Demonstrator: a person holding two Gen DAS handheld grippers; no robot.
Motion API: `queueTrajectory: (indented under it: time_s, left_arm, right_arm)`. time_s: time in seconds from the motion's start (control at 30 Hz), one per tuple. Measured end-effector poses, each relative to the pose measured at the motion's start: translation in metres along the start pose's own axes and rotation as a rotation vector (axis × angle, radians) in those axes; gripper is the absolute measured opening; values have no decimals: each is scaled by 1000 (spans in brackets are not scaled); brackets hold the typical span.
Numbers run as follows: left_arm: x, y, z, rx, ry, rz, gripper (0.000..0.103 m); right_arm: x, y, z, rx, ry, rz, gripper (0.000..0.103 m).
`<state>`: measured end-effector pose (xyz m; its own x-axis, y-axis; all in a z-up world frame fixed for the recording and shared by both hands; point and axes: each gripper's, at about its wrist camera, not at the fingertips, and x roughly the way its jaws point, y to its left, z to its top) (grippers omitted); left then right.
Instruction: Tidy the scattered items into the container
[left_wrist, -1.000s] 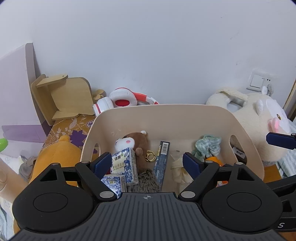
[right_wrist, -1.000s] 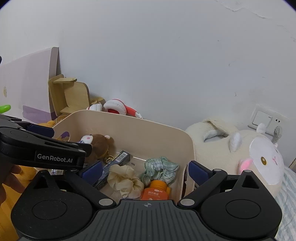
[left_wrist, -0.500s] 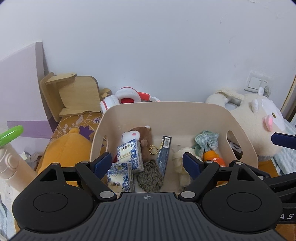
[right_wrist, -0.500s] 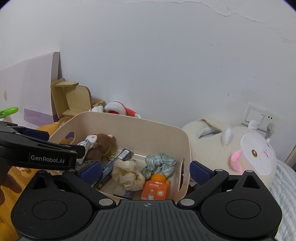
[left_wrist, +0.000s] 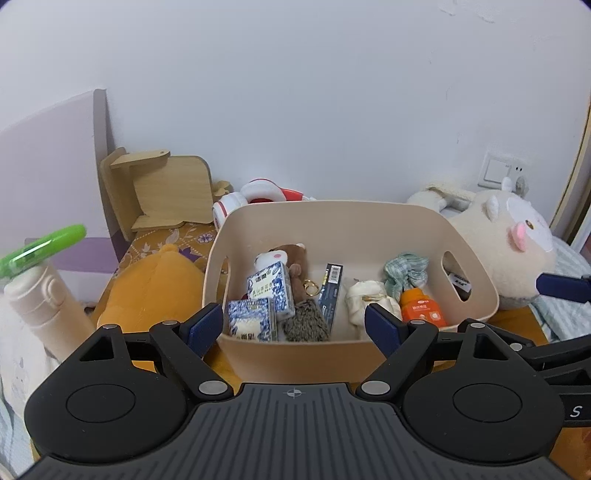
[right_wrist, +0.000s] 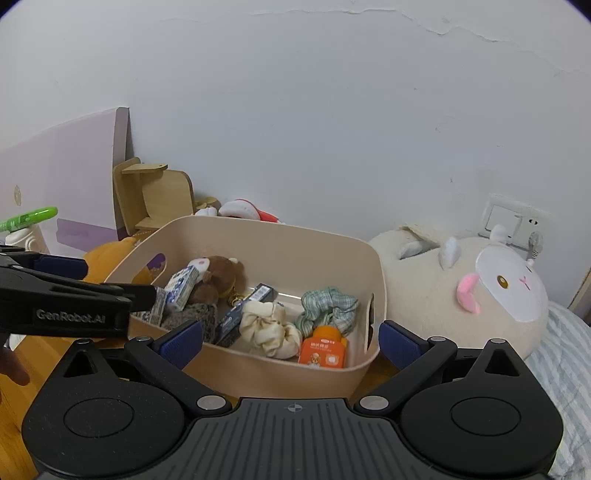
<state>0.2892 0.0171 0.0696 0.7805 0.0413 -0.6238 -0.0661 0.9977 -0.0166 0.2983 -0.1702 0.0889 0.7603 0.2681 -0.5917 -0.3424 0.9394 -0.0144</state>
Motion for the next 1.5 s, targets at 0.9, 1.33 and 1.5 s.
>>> queueTrajectory:
  time_s: [0.9, 1.33, 1.5]
  left_arm:
    - [-96, 4, -80, 15, -179, 15, 85]
    - [-150, -2, -118, 21, -230, -2, 85]
    - [-170, 0, -133, 27, -255, 18, 85]
  right_arm:
    - [-91, 26, -73, 56, -160, 3, 103]
    - [-145, 52, -108, 41, -242, -31, 103]
    - [-163, 62, -120, 39, -265, -35, 103]
